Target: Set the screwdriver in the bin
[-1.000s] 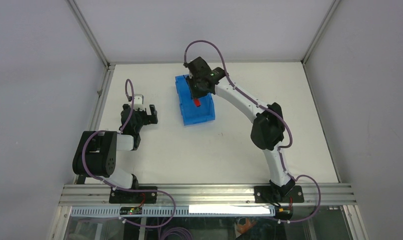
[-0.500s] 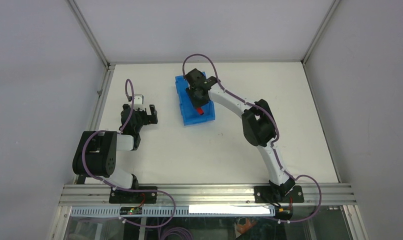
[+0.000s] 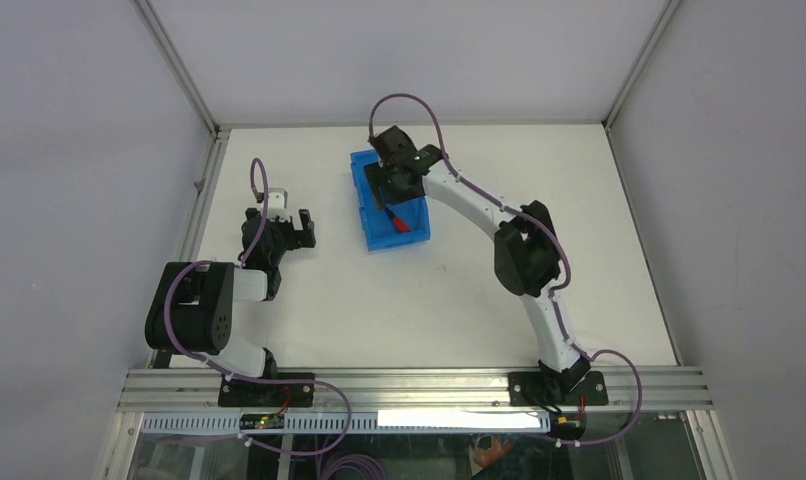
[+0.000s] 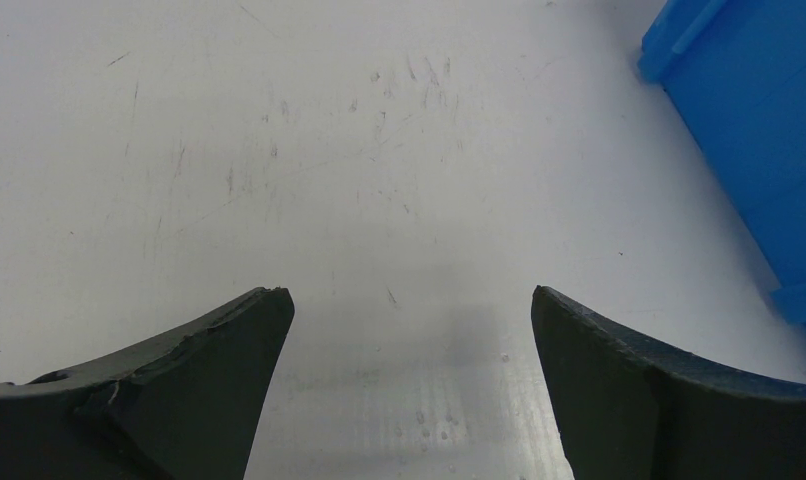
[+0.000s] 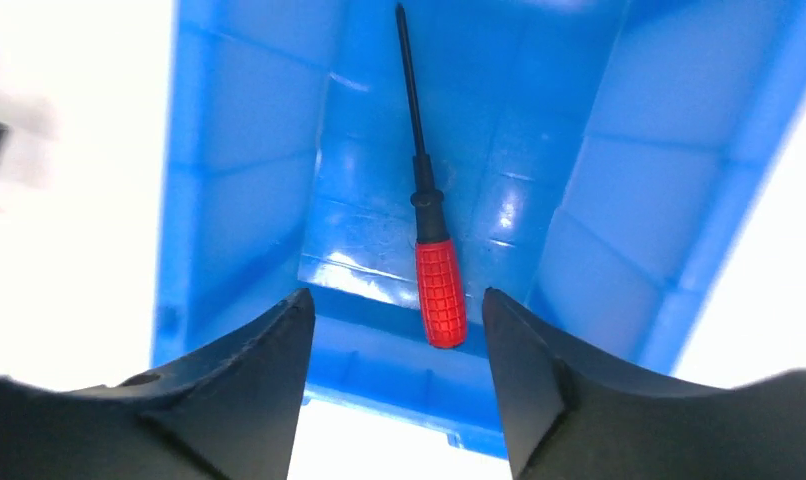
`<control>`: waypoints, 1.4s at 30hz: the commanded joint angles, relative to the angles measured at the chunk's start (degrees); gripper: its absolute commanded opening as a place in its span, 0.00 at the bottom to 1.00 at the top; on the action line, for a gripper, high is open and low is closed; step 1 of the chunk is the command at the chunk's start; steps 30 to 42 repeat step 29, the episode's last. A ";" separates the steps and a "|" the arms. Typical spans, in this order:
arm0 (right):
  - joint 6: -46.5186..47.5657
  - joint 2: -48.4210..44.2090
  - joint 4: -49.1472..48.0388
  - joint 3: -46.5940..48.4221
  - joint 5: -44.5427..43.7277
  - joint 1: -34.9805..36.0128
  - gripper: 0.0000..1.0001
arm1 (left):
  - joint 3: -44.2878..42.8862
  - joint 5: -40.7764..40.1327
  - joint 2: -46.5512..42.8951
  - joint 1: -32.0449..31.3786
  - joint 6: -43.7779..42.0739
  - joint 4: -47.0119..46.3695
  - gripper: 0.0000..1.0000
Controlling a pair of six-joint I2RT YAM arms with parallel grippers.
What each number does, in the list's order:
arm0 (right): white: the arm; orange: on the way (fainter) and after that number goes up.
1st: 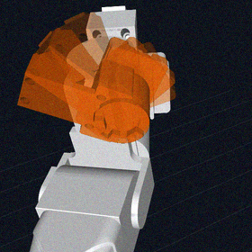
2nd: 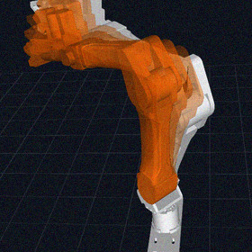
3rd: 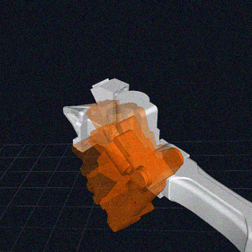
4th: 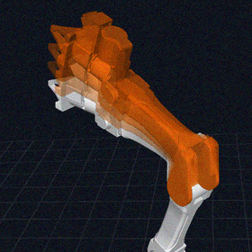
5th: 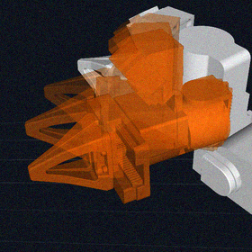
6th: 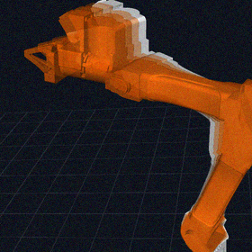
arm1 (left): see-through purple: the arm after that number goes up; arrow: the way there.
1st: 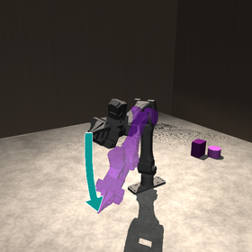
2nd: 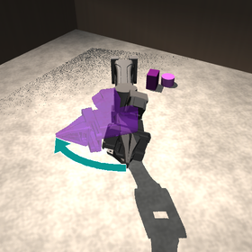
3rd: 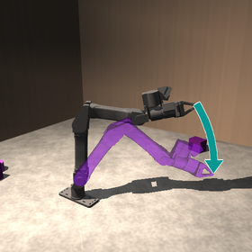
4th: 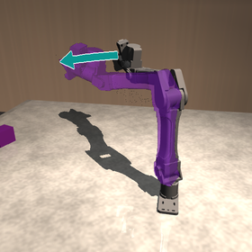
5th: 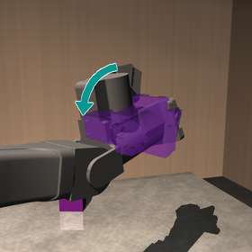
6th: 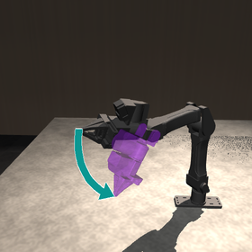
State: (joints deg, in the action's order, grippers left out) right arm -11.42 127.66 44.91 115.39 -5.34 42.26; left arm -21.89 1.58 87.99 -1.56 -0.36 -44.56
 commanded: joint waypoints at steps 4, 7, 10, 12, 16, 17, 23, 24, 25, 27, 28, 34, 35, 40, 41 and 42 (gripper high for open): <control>-3.02 -14.12 2.00 4.05 -3.58 -1.74 0.99 | 0.00 0.32 -1.60 -0.48 1.13 -1.59 0.99; -2.89 -18.38 3.37 -0.02 -4.45 -5.52 0.99 | 0.00 0.33 -1.66 -0.54 1.15 -1.59 0.99; -2.01 -24.18 3.44 -7.05 -4.70 -10.84 0.99 | -0.02 0.31 -1.62 -0.55 1.14 -1.59 0.99; -1.24 -28.02 3.42 -11.71 -6.20 -15.79 0.99 | 0.00 0.30 -1.59 -0.53 1.15 -1.59 0.99; 1.00 -34.92 2.13 -20.58 -5.72 -25.37 0.99 | 0.00 0.30 -1.59 -0.54 1.11 -1.59 0.99; 1.64 -36.29 1.88 -22.53 -5.70 -27.73 0.99 | 0.00 0.34 -1.59 -0.55 1.10 -1.59 0.99; 1.96 -41.26 -1.16 -30.88 -7.80 -36.63 0.99 | 0.00 0.31 -1.59 -0.51 1.15 -1.59 0.99; 2.19 -41.93 -2.55 -32.35 -7.35 -37.05 0.99 | 0.00 0.30 -1.67 -0.53 1.09 -1.59 0.99; 2.32 -42.74 -4.12 -34.71 -7.15 -37.23 0.99 | 0.00 0.33 -1.60 -0.54 1.10 -1.59 0.99; 3.29 -44.20 -7.16 -37.77 -5.44 -37.32 0.99 | 0.00 0.33 -1.64 -0.54 1.15 -1.59 0.99; 3.45 -44.74 -8.58 -39.09 -5.23 -37.34 0.99 | 0.00 0.27 -1.64 -0.50 1.15 -1.59 0.99; 3.38 -45.61 -10.17 -40.37 -5.43 -37.29 0.99 | 0.00 0.26 -1.59 -0.49 1.15 -1.59 0.99; 3.38 -45.61 -10.17 -40.37 -5.43 -37.29 0.99 | 0.00 0.26 -1.59 -0.49 1.15 -1.59 0.99; 3.38 -45.61 -10.17 -40.37 -5.43 -37.29 0.99 | 0.00 0.26 -1.59 -0.49 1.15 -1.59 0.99; 3.38 -45.61 -10.17 -40.37 -5.43 -37.29 0.99 | 0.00 0.26 -1.59 -0.49 1.15 -1.59 0.99; 3.38 -45.61 -10.17 -40.37 -5.43 -37.29 0.99 | 0.00 0.26 -1.59 -0.49 1.15 -1.59 0.99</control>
